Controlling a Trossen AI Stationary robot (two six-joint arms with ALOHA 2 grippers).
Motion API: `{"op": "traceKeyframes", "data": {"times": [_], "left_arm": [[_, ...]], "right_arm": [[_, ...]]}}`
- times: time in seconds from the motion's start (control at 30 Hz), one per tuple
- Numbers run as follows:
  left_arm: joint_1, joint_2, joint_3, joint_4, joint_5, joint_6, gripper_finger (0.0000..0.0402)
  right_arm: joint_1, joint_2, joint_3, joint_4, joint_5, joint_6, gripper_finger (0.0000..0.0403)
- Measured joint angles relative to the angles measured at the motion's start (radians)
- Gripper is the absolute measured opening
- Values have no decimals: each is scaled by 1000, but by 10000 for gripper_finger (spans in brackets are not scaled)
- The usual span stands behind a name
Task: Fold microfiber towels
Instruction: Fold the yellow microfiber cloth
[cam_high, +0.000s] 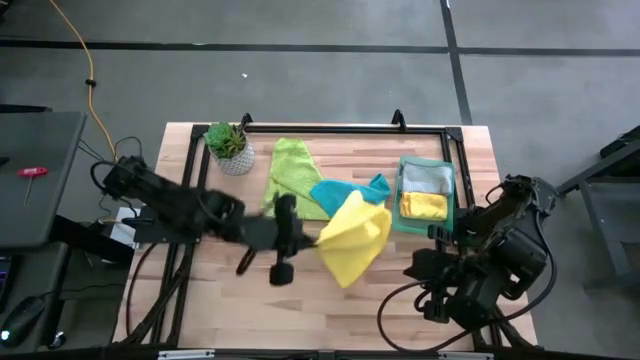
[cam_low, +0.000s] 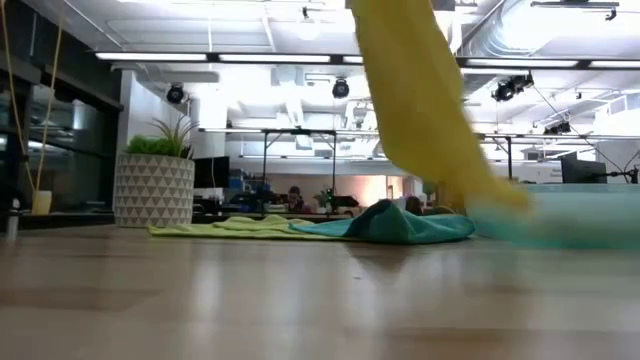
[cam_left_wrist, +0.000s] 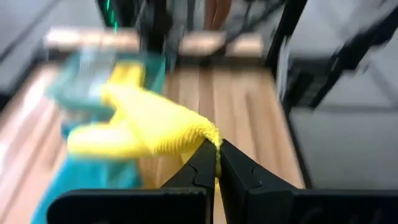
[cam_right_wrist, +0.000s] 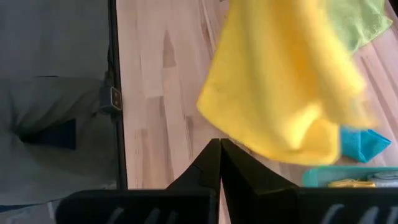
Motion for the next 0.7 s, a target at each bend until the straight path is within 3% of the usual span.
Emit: {"op": "traceKeyframes", "data": {"times": [0.27,0.47,0.7], "left_arm": [[-227,-1,-287,-81,-265,-359,0],[-344,0,-515,-83,-324,-664,0],[-396,-7,-586,-138,-440,-812,0]], "right_arm": [[-3,2,0,0,89,11,0],[-46,13,0,0,181,6,0],[-184,83,0,0,161,-154,18]]}}
